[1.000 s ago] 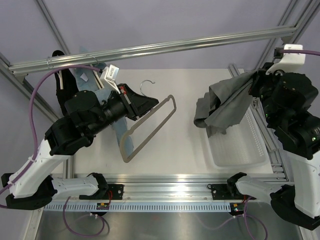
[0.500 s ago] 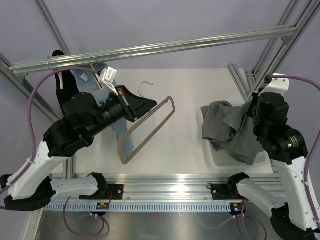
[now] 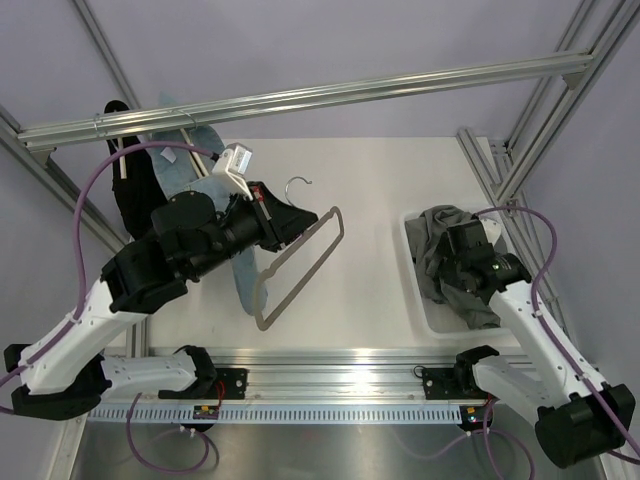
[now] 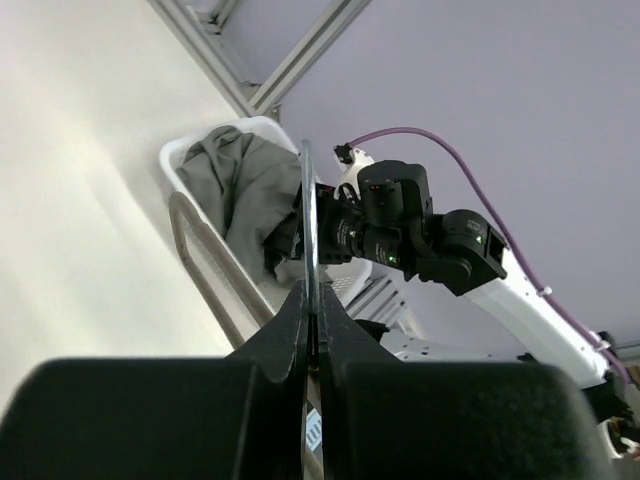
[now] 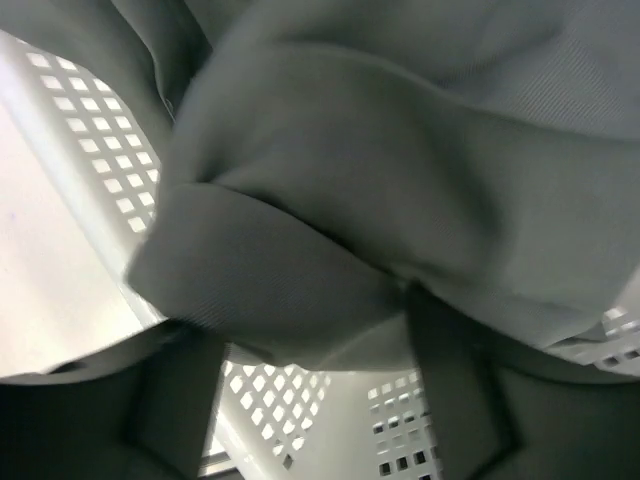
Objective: Remove the skirt from the hanger
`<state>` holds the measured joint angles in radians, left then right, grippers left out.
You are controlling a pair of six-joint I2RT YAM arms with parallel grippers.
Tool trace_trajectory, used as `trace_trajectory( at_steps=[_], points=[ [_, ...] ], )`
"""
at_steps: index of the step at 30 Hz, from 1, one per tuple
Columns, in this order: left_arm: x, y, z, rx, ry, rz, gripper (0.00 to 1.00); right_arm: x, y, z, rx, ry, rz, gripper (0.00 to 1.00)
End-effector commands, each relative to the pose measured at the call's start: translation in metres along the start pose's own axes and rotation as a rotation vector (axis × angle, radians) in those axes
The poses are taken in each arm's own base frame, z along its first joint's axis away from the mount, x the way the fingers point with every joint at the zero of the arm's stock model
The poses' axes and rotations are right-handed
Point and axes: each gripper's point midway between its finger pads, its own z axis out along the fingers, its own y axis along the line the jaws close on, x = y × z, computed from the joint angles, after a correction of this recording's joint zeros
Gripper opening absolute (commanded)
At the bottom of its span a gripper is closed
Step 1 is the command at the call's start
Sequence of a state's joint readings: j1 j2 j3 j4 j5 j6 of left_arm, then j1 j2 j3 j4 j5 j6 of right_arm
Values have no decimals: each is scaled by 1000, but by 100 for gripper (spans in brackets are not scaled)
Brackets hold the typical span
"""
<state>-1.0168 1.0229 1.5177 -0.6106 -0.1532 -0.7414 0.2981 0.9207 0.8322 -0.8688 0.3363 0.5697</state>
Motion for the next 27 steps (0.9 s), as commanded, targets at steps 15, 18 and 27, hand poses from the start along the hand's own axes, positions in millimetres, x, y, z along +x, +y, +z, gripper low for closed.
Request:
trace_trajectory(
  at_steps=[15, 18, 27],
  points=[
    [12, 58, 38, -568, -95, 323, 0, -81, 139, -280, -990, -92, -114, 100],
    [19, 68, 42, -649, -84, 359, 0, -60, 161, -310, -1099, 11, -172, 99],
    [24, 82, 44, -808, -61, 407, 0, -2, 194, -316, -960, -17, -321, 99]
  ],
)
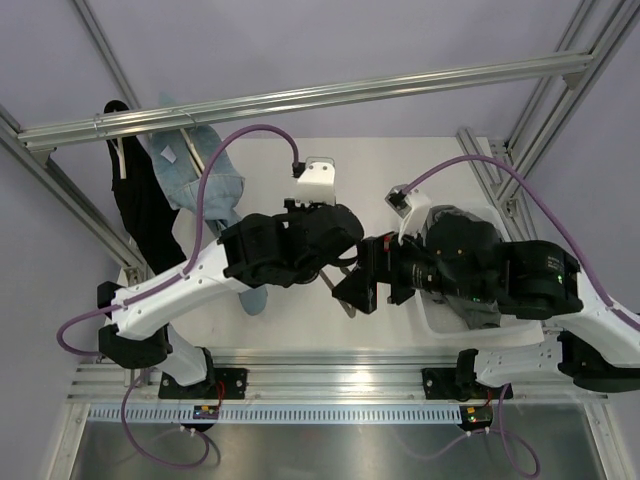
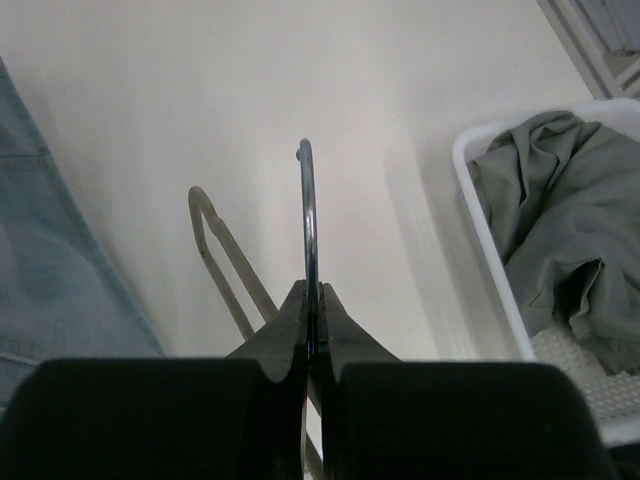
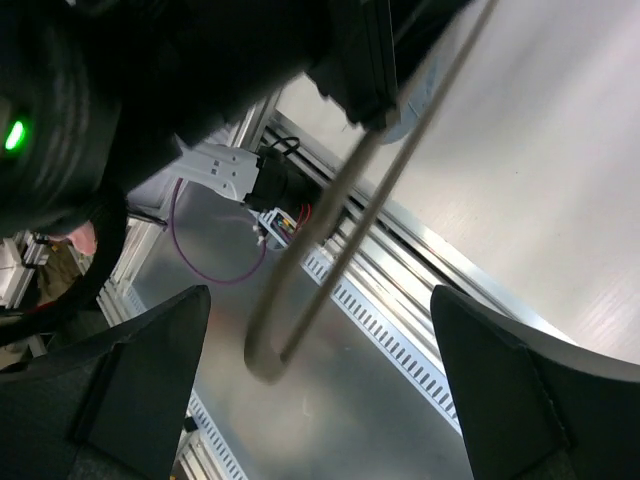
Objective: Remove the skirt from the hanger
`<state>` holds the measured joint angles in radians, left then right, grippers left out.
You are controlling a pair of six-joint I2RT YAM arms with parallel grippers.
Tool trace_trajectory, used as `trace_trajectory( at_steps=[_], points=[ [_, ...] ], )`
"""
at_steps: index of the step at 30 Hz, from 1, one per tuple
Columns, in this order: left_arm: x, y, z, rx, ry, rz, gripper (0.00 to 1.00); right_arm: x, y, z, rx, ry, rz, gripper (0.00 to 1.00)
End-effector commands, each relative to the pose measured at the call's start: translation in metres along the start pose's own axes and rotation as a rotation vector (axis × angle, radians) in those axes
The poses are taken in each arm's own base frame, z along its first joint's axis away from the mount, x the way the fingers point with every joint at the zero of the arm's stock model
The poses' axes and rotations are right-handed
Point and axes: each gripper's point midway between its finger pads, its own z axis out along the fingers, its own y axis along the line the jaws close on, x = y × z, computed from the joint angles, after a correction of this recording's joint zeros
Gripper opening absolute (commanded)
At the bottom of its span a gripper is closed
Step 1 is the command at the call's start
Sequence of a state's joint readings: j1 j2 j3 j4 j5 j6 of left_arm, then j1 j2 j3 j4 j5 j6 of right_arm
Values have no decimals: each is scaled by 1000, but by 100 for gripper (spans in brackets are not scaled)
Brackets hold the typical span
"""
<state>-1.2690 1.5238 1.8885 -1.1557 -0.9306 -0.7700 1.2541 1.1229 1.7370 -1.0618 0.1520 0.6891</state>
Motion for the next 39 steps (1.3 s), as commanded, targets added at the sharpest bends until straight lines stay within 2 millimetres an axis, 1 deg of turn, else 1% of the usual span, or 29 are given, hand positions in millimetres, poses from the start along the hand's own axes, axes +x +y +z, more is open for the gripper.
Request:
trace_trajectory(
  at_steps=[1, 2, 3, 4, 5, 8, 9, 10, 11, 12, 13, 14, 15, 16, 18, 21, 22, 23, 24, 26, 27, 28, 31, 32, 35, 36, 37, 38, 39],
  points=[
    [-16, 16, -5, -89, -52, -46, 0, -7, -13, -4, 152, -91, -4, 99],
    [-15, 15, -5, -87, -49, -47, 0, -7, -13, -4, 153, -99, -10, 99],
    [-14, 17, -5, -91, -45, -46, 0, 0, -13, -1, 151, -85, -16, 98],
    [-14, 16, -6, -83, -39, -57, 0, -1, -9, -3, 125, -95, -7, 97],
    [-13, 17, -7, -83, -35, -58, 0, 1, -14, 0, 144, -98, -2, 91],
    [-11, 14, -9, -62, -18, -81, 0, 1, -23, -2, 168, -120, -1, 83],
    [-11, 14, -9, -59, -14, -87, 0, 2, -26, 2, 177, -137, -5, 79],
    [-9, 12, -10, -49, -3, -99, 0, -2, -27, -3, 163, -162, -1, 78],
    [-9, 10, -10, -41, 2, -103, 0, -3, -29, -2, 162, -179, -1, 74],
    [-9, 7, -11, -28, 10, -113, 0, -4, -34, 2, 173, -209, -4, 68],
    [-9, 6, -12, -24, 16, -123, 0, -8, -36, -5, 163, -238, 5, 65],
    [-8, 5, -12, -21, 19, -124, 0, -11, -39, -7, 167, -264, 7, 60],
    [-8, 3, -13, -12, 26, -131, 0, -10, -42, -3, 169, -274, -1, 57],
    [-8, 3, -14, -8, 28, -136, 0, -12, -42, -8, 159, -292, 1, 53],
    [-9, -1, -15, 17, 37, -150, 0, -12, -43, -7, 152, -298, -18, 52],
    [-10, -7, -18, 46, 53, -152, 0, -10, -34, -1, 122, -271, -60, 38],
    [-13, -8, -20, 53, 51, -159, 0, -7, -31, 5, 117, -252, -76, 33],
    [-11, -8, -18, 44, 59, -147, 0, -5, -26, 8, 99, -235, -93, 12],
    [-11, -9, -19, 48, 65, -145, 0, -2, -23, 14, 97, -218, -106, 0],
    [-13, -9, -20, 47, 70, -139, 0, 1, -21, 18, 96, -199, -118, 0],
    [-12, -9, -19, 42, 73, -138, 2, 3, -22, 20, 101, -192, -115, 0],
    [-13, -9, -20, 42, 73, -138, 31, 4, -22, 20, 103, -188, -109, 0],
    [-19, -4, -24, 49, 63, -158, 86, 8, -27, 18, 108, -189, -86, 0],
    [-21, -2, -26, 54, 58, -161, 99, 8, -27, 16, 107, -190, -81, 0],
    [-42, 13, -42, 72, 19, -179, 99, 14, -38, 10, 129, -184, -68, 0],
    [-51, 17, -49, 93, 5, -185, 99, 14, -42, 4, 129, -188, -62, 0],
    [-61, 28, -60, 115, -15, -212, 99, 15, -44, 2, 128, -189, -57, 0],
    [-67, 34, -66, 129, -26, -226, 99, 18, -43, -1, 113, -178, -52, 0],
    [-66, 37, -69, 150, -25, -192, 99, 18, -42, -7, 90, -175, -48, 0]
  ],
)
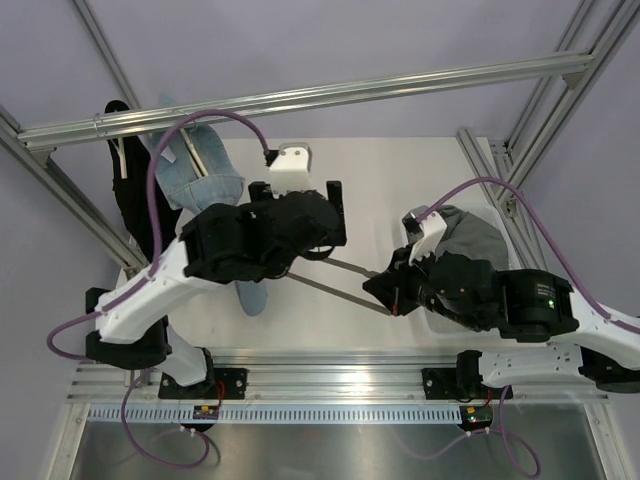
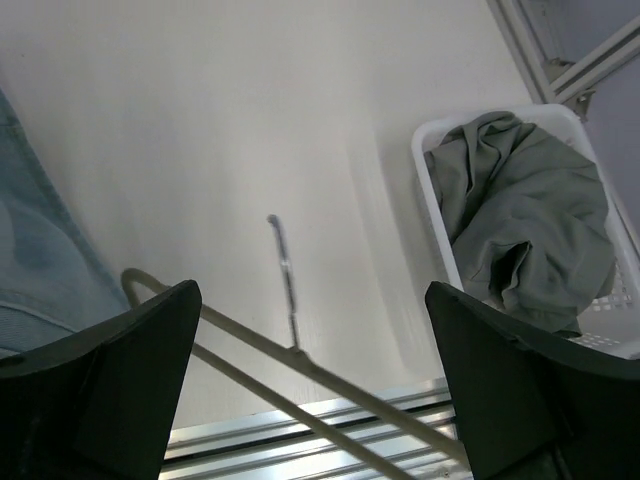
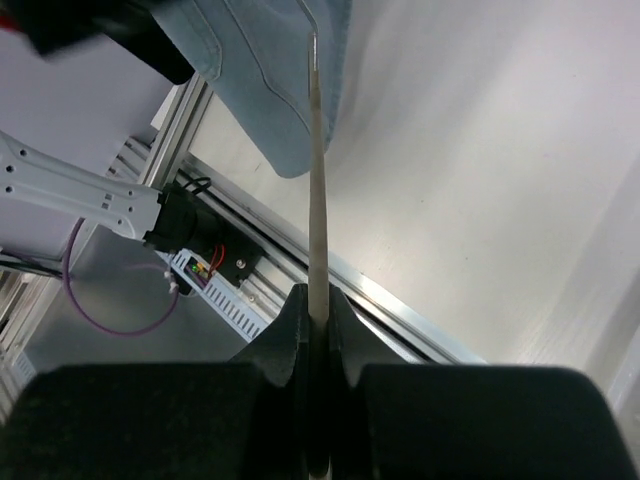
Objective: Remove the skirt from the hanger
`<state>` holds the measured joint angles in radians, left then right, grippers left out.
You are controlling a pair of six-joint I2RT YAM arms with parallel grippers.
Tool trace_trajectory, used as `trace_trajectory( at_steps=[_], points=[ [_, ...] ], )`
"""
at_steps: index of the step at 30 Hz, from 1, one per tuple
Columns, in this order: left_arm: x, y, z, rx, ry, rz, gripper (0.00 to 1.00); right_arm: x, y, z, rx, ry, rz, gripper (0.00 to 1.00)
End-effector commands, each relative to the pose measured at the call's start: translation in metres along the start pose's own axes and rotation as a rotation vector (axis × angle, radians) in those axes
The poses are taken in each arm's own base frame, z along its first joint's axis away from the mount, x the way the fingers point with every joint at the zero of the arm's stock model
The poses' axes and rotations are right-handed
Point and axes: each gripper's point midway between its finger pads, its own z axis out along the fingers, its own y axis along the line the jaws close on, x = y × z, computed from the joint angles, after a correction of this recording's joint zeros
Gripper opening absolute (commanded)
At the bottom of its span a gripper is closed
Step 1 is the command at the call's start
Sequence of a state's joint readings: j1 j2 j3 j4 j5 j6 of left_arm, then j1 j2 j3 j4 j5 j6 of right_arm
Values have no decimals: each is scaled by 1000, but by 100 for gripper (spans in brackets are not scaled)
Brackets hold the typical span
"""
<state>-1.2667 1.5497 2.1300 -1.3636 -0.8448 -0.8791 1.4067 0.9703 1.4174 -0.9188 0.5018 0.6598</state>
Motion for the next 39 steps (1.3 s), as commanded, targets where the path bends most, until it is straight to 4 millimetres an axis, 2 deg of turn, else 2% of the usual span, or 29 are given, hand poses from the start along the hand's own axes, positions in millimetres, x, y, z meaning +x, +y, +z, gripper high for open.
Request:
trace_trajectory(
  at_steps=[1, 2, 3, 4, 5, 6, 7, 8, 11, 12, 14, 16, 19, 22, 28, 36, 39],
  points=[
    [-48, 23, -47, 137, -99, -88, 99, -10, 4, -24, -78, -26, 60, 0],
    [-59, 32, -63, 197, -130, -111, 99, -9, 9, -31, -115, -6, 63, 0],
    [-58, 29, -72, 277, -129, -40, 99, -6, 8, -36, -126, 17, 55, 0],
    [-52, 13, -67, 351, -150, -31, 99, -4, 10, -40, -146, 31, 55, 0],
    [-53, 10, -73, 421, -176, -15, 99, -1, 16, -48, -192, 58, 55, 0],
    [-57, 19, -99, 551, -218, 15, 98, -2, 16, -56, -222, 62, 65, 0],
    [-51, 9, -100, 622, -245, 23, 95, 2, 23, -64, -274, 89, 73, 0],
    [-54, 12, -125, 751, -292, 81, 91, 0, 26, -73, -319, 87, 89, 0],
    [-44, 0, -150, 931, -318, 202, 91, 9, 42, -93, -445, 151, 97, 0],
    [-29, -9, -149, 975, -267, 276, 89, 11, 46, -98, -478, 167, 96, 0],
    [-29, -19, -157, 1020, -239, 322, 89, 16, 56, -108, -554, 211, 92, 0],
    [-11, -38, -154, 1083, -159, 392, 87, 19, 65, -118, -623, 237, 93, 0],
    [3, -56, -164, 1201, -112, 440, 85, 20, 73, -128, -691, 253, 95, 0],
    [15, -64, -173, 1292, -86, 464, 84, 24, 81, -140, -776, 282, 101, 0],
    [36, -65, -198, 1472, -35, 501, 77, 22, 84, -161, -871, 271, 112, 0],
    [26, -49, -247, 1668, -111, 460, 75, 26, 72, -165, -839, 279, 99, 0],
    [30, -48, -248, 1675, -72, 458, 76, 24, 72, -169, -855, 263, 96, 0]
  ],
)
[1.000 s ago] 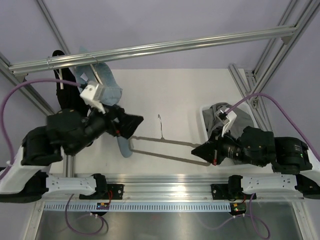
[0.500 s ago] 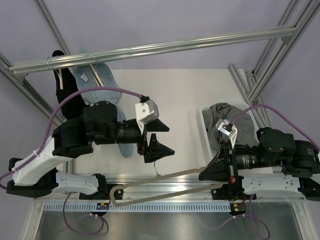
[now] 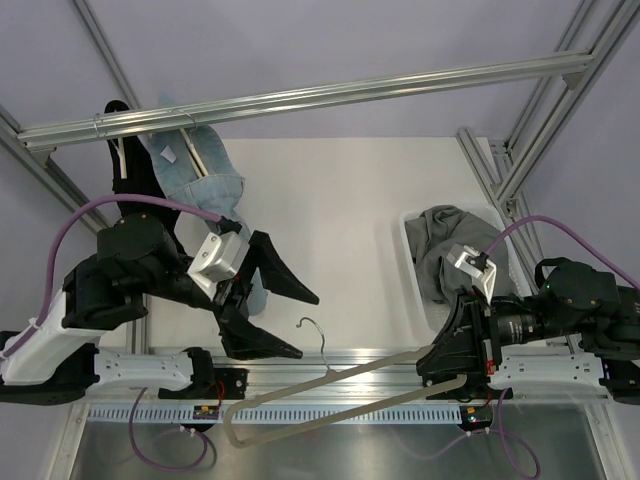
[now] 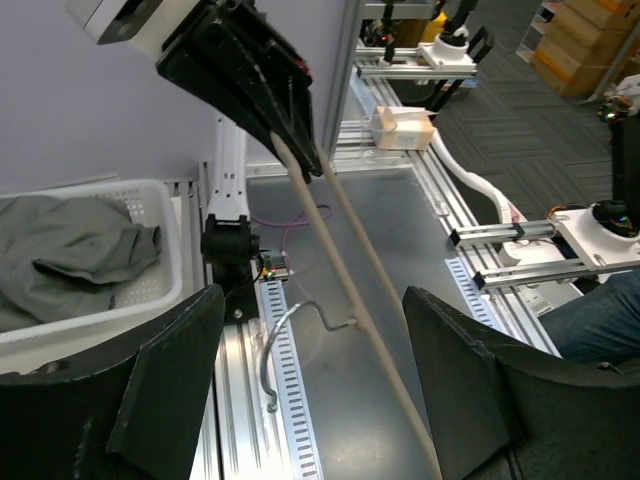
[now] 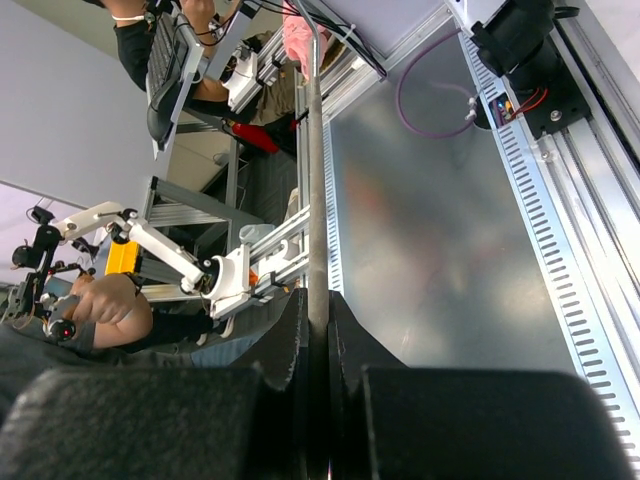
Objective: Remove the skirt from the hanger
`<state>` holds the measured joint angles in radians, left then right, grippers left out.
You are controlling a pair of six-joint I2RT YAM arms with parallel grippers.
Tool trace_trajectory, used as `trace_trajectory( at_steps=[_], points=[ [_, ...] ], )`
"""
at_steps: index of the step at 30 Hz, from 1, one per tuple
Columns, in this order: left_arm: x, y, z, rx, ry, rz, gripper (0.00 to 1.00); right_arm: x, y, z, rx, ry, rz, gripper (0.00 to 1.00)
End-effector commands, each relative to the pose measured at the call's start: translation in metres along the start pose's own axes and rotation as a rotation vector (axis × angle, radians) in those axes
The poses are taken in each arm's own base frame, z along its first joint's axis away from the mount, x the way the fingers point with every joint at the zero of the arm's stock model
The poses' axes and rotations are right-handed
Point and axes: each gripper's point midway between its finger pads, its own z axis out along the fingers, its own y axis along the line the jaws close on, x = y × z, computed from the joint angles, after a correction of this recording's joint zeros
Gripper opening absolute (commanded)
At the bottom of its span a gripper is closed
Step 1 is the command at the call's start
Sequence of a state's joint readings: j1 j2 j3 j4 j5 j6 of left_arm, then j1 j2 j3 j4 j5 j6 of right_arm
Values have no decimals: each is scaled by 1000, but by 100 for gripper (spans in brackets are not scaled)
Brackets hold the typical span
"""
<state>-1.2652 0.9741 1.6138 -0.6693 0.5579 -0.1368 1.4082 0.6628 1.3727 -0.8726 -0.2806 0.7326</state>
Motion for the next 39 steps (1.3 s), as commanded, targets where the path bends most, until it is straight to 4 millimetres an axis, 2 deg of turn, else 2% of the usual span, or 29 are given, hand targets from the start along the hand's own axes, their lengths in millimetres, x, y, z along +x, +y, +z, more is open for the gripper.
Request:
trace_trajectory(
  at_steps=[1, 6, 13, 16, 17, 19, 20, 23, 27, 28, 29, 30, 31, 33, 34, 36, 37, 39],
  points=[
    [-7, -16, 2, 92, -20, -3, 76, -7, 17, -11, -69, -34, -39, 0],
    [6, -10, 8, 81, 14, -37, 76, -10, 22, -16, -75, -40, -63, 0],
    [8, -9, 13, 94, 27, -49, 77, -14, 17, -11, -20, -19, -80, 0],
    [14, -1, 17, 57, 58, -84, 58, -20, 11, -15, 16, -54, -83, 0],
    [17, 3, 17, 33, 69, -100, 39, -20, 10, -16, 22, -59, -84, 0],
    [17, 13, 18, -31, 65, -134, 16, -21, -1, -18, 78, -80, -81, 0],
    [16, 16, 18, -51, 61, -142, 8, -21, -6, -18, 99, -82, -82, 0],
    [16, 28, 15, -138, 52, -180, 0, -24, -23, -18, 182, -105, -80, 0],
    [15, 39, 13, -213, 41, -212, 0, -26, -40, -13, 247, -122, -96, 0],
    [15, 38, 13, -205, 41, -208, 12, -26, -41, -10, 250, -122, -101, 0],
    [14, 37, 13, -204, 36, -204, 35, -27, -41, -8, 250, -122, -101, 0],
    [15, 39, 13, -213, 34, -204, 64, -26, -42, -7, 251, -118, -105, 0],
    [11, 41, 7, -241, 14, -192, 99, -26, -42, -5, 252, -115, -105, 0],
    [3, 46, 1, -285, -28, -174, 99, -28, -43, -4, 257, -116, -107, 0],
    [-3, 60, -7, -377, -67, -174, 99, -27, -44, -3, 260, -111, -107, 0],
    [-21, 72, -33, -512, -170, -171, 99, -30, -51, -5, 302, -128, -105, 0],
    [-30, 94, -55, -685, -244, -195, 99, -31, -53, -5, 315, -130, -102, 0],
    [-39, 106, -87, -834, -323, -228, 99, -36, -60, -9, 367, -152, -103, 0]
  ],
)
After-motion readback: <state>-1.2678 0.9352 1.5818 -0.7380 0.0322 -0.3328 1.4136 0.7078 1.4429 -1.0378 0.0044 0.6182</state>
